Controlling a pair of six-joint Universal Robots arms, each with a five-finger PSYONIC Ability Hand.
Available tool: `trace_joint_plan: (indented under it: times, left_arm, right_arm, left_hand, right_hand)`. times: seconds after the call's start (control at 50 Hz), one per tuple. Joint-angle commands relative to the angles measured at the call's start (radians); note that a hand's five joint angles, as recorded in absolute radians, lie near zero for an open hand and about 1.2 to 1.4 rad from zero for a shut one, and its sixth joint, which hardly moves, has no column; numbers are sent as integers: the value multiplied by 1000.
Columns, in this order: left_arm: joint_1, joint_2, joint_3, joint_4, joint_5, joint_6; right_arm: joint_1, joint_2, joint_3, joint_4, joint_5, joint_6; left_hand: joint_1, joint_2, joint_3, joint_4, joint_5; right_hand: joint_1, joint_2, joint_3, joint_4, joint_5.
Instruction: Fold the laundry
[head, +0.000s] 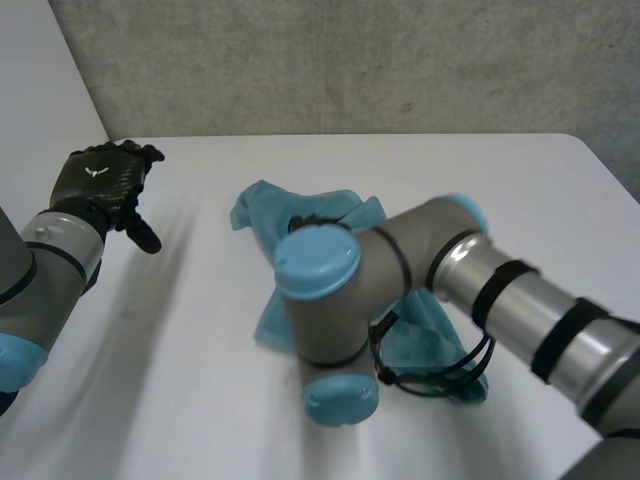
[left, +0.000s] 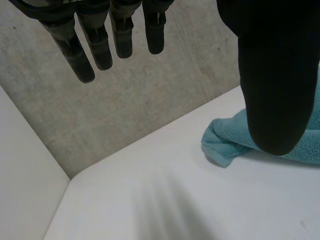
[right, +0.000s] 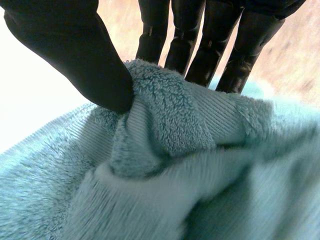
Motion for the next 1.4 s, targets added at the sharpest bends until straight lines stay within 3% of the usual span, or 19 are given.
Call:
trace_joint_plan:
  times: [0.02,0.08,0.2,0.34,0.52,0.6,0.74,0.8,0.84,0.9,0.94,0.96,0.98,1.0,1.08,1.16,1.22,1.32,1.4]
  left_arm:
    - [2,-8,4,36,2,2]
    - [2,-15,6,59,2,2]
    - [-15,-75,23,160,46,8]
    - [-55,-204,108,208,221,8]
    - [-133,-373,237,210,401,8]
    - [-189,-448,280,208,502,3]
    - [-236,-532,308,210,540,5]
    - [-239,-557,342,222,524,3]
    - [-239,-558,381,249,472,2]
    - [-239,-543,409,297,363,-1]
    - [-239,-496,417,361,225,0]
    - [-239,-496,417,361,224,0]
    - [-239,-427,405,416,112,5]
    - [-240,-401,400,423,82,6]
    - [-263,-252,319,424,56,12]
    - [-297,-117,216,397,46,40]
    - [-325,3,80,360,28,120]
    - [-397,29,-48,346,-102,232]
    - [-487,-66,-79,355,-200,256]
  right_arm:
    - [-21,-281,137,-16,-56,-211]
    - [-43,-341,166,-10,-98,-247]
    - [-129,-586,325,83,-279,-332]
    - [-188,-755,404,272,-414,-354]
    - [-240,-968,563,396,-713,-354]
    - [-273,-1024,627,396,-780,-351]
    - [-319,-1068,700,395,-799,-356]
    - [-343,-1067,717,395,-800,-359]
    - [-368,-1065,723,395,-800,-359]
    - [-418,-1058,726,392,-800,-362]
    - [-446,-1047,723,389,-799,-368]
    - [-457,-1036,717,387,-791,-375]
    - [-478,-1004,701,379,-784,-394]
    - [-487,-984,688,372,-781,-405]
    - [-514,-888,573,326,-719,-431]
    - [-509,-812,465,313,-604,-438]
    - [-509,-763,404,309,-538,-443]
    - [-507,-699,394,271,-520,-443]
    - [-503,-674,427,235,-515,-443]
  left_hand:
    - [-7,-4,-11,-4,7]
    - [-7,-4,-11,-4,7]
    - [-7,-4,-11,-4,7]
    - [-10,-7,-14,-7,4]
    - [-34,-30,-38,-30,-19]
    - [-43,-39,-46,-39,-28]
    - [77,81,74,81,92]
    - [619,622,615,622,633]
    - [1143,1147,1139,1147,1157]
    - [1146,1150,1142,1150,1160]
    - [1146,1150,1142,1150,1160]
    - [1146,1150,1142,1150,1160]
    - [1146,1150,1142,1150,1160]
    - [1146,1150,1142,1150,1160]
    - [1146,1150,1142,1150,1160]
    - [1146,1150,1142,1150,1160]
    - [1146,1150,1142,1150,1160]
    - [1146,1150,1142,1150,1160]
    - [1146,1150,1142,1150,1160]
  right_hand:
    - [422,227,223,227,264]
    - [422,227,223,227,264]
    - [422,227,223,227,264]
    - [422,227,223,227,264]
    - [422,227,223,227,264]
    - [422,227,223,227,264]
    - [422,227,223,227,264]
    - [422,227,223,227,264]
    - [422,227,223,227,264]
    - [422,227,223,227,264]
    - [422,227,223,227,264]
    - [422,227,223,227,264]
    - [422,227,223,227,264]
    - [422,227,223,227,264]
    - [422,227,223,227,264]
    - [422,227,223,227,264]
    - [422,227,223,227,264]
    - [422,227,223,227,264]
    - [422,227,223,227,264]
